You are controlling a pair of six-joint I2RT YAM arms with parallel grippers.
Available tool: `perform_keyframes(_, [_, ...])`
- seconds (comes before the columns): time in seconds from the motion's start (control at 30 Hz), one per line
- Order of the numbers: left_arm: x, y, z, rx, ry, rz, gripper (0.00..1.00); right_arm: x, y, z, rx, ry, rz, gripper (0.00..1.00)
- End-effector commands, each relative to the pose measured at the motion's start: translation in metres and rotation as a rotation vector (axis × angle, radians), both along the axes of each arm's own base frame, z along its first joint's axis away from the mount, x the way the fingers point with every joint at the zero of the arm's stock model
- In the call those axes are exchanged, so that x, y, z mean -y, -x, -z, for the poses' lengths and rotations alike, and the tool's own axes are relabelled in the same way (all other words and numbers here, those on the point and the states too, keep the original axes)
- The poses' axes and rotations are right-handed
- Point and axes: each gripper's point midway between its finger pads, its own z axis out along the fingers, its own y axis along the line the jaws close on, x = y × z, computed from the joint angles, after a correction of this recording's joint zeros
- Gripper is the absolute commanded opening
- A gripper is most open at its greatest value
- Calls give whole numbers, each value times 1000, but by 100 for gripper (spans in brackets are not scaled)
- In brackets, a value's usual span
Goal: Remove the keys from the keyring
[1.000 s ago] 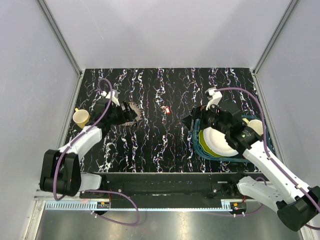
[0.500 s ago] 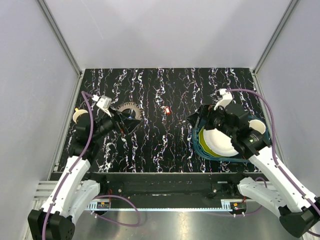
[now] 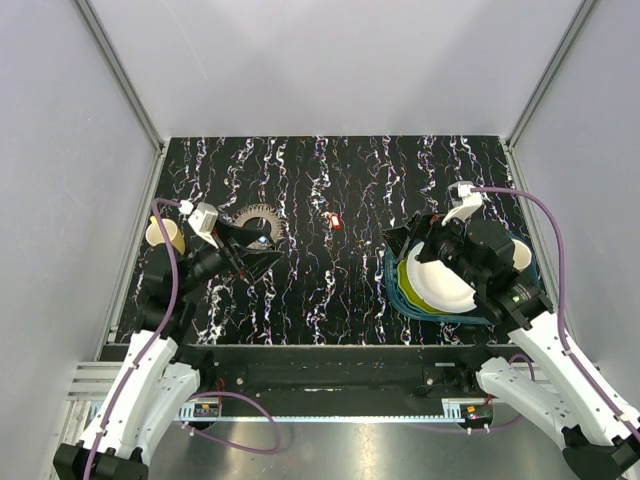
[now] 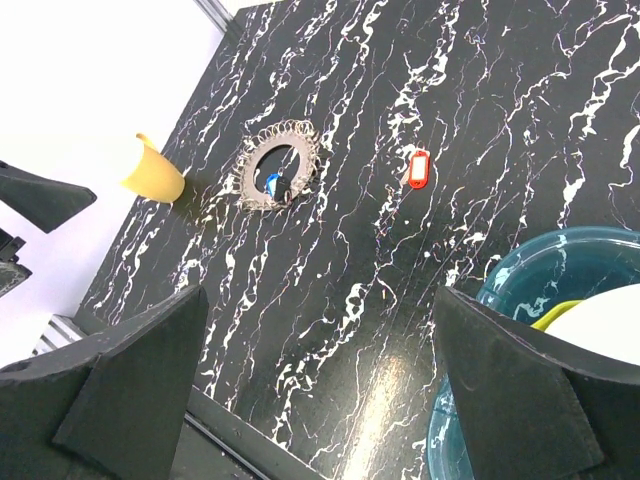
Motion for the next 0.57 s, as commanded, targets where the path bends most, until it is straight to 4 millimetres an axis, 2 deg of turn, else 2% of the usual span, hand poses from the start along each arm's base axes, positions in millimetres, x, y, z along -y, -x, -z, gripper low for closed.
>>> perform_keyframes(0.0, [3,3,-14,75,6,26,99,1,-6,-20,74,-43,26,100])
perform_keyframes(0.23, [3,2,-13,76,4,23,99,3,-6,-26,91,-49,30,100])
perform_keyframes(0.53, [4,3,-14,78,5,29,99,-1,-7,-20,64,-66,25,100])
